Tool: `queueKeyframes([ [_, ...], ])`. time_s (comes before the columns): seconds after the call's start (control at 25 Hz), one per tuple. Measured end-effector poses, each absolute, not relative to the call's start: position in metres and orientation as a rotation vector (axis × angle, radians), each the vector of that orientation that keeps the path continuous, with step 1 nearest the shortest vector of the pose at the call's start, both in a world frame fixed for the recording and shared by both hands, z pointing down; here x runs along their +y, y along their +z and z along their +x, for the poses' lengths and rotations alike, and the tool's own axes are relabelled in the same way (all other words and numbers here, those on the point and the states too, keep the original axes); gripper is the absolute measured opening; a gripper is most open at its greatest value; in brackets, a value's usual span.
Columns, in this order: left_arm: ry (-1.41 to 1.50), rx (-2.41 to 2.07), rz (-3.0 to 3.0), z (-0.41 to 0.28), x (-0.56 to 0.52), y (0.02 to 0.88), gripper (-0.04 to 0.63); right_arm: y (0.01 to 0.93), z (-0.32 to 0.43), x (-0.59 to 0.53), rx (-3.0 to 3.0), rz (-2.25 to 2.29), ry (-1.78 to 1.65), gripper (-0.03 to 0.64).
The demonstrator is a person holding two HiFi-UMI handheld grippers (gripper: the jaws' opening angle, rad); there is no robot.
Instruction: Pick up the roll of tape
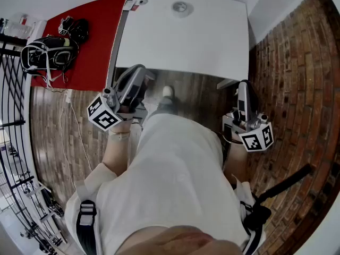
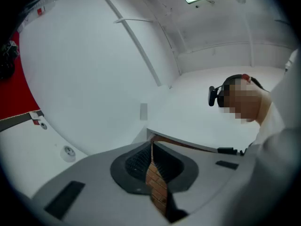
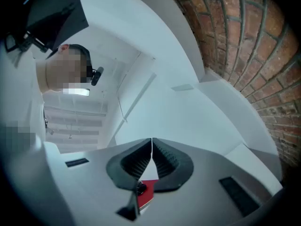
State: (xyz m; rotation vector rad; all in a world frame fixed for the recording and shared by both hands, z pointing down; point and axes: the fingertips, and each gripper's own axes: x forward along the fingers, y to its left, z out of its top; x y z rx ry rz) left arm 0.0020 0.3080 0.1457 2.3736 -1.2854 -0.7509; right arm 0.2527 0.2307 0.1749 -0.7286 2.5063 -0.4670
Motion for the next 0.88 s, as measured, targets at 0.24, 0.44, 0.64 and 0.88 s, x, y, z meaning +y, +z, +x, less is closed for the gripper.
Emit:
queueKeyframes([
  [0.24,-0.729,-1.282,2.364,-0.032,0.260,0.152,0.009,0.179,0.222,0.188,2.508,-0.758,-0.483,0.023],
  [0.44,-0.689,-1.279,2.365,-0.068,0.217,0.157,0.009,0.182,0.182,0.148,2.516,-0.772,-0.503,0.022],
  [0.64,-0.658,-1.272,2.355,-0.111,0.180,0.165,0.009,0.188,0.136,0.111,2.510,-0.789,-0.530,0.023],
  [0.88,-0.634,-1.274,2.348,-0.168,0.138,0.171,0.009,0.190,0.079,0.074,2.513,-0.808,-0.555,0.023],
])
